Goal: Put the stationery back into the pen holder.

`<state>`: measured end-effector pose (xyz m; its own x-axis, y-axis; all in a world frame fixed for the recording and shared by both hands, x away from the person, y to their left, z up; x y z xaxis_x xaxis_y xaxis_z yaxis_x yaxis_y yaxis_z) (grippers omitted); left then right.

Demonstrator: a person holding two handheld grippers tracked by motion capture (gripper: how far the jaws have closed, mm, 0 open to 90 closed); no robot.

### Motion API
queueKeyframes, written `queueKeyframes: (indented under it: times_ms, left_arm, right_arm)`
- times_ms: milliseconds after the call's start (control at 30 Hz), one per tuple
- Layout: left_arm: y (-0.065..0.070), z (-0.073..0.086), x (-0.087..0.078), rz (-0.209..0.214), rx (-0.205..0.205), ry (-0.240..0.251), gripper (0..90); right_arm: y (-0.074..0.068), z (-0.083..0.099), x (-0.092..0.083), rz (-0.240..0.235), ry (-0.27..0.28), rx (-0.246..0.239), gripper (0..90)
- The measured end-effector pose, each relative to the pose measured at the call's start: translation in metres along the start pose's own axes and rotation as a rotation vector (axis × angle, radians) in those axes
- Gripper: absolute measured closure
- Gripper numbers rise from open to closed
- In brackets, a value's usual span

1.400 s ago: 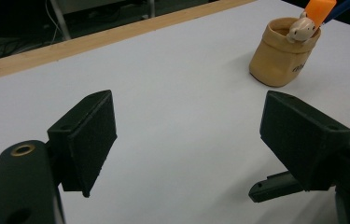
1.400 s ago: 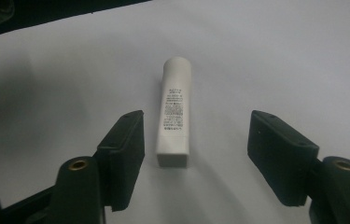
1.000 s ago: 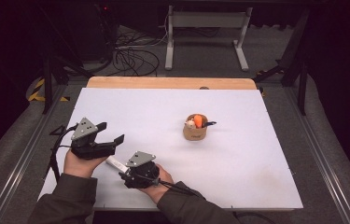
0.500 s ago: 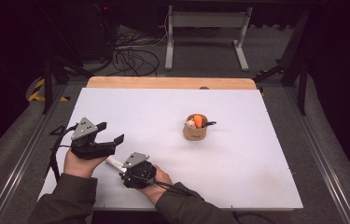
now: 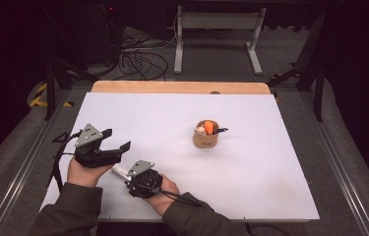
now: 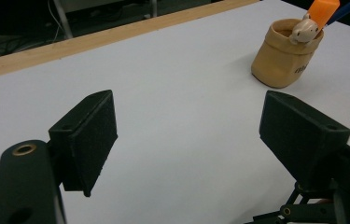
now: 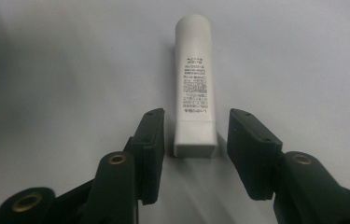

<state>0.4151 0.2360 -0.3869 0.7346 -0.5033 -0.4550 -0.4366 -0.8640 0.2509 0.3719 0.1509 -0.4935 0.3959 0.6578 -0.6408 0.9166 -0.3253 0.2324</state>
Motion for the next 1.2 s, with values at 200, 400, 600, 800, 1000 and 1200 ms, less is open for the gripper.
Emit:
queueKeyframes:
  times_ms: [200, 400, 600, 800, 1000, 1200]
  left_arm:
    - [0.0, 0.001, 0.001, 0.0, 0.001, -0.003, 19.7]
    - [0.001, 0.0, 0.0, 0.001, -0.002, -0.001, 19.7]
    - [0.001, 0.0, -0.001, 0.001, -0.001, 0.003, 19.7]
    - [-0.003, -0.001, -0.003, -0.004, -0.007, 0.013, 19.7]
    - [-0.003, 0.003, 0.001, -0.006, -0.008, -0.006, 19.7]
    - [-0.001, 0.005, 0.003, 0.0, -0.005, -0.018, 19.9]
  right_arm:
    - [-0.001, 0.0, 0.001, 0.001, -0.004, -0.004, 61.8]
    - [-0.001, -0.001, 0.0, -0.005, -0.004, -0.017, 67.7]
    - [-0.001, -0.001, 0.0, 0.004, -0.002, -0.02, 71.5]
    - [0.005, 0.001, -0.004, 0.016, 0.016, 0.021, 71.8]
    - [0.013, 0.005, -0.012, 0.029, 0.044, 0.039, 71.8]
    - [0.025, 0.009, -0.022, 0.064, 0.064, 0.045, 71.8]
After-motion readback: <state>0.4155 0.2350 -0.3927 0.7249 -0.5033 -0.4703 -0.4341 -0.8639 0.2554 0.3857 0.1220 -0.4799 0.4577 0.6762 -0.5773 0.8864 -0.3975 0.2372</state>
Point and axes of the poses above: each handheld gripper's, and its own axes: x roughly forward along the jaws, z roughly out of its underside, y roughly to its right, the point moved 8 cm from there along x, roughly forward along the jaws, and after that the axes turned 15 degrees about -x, right-handed, at the moved point
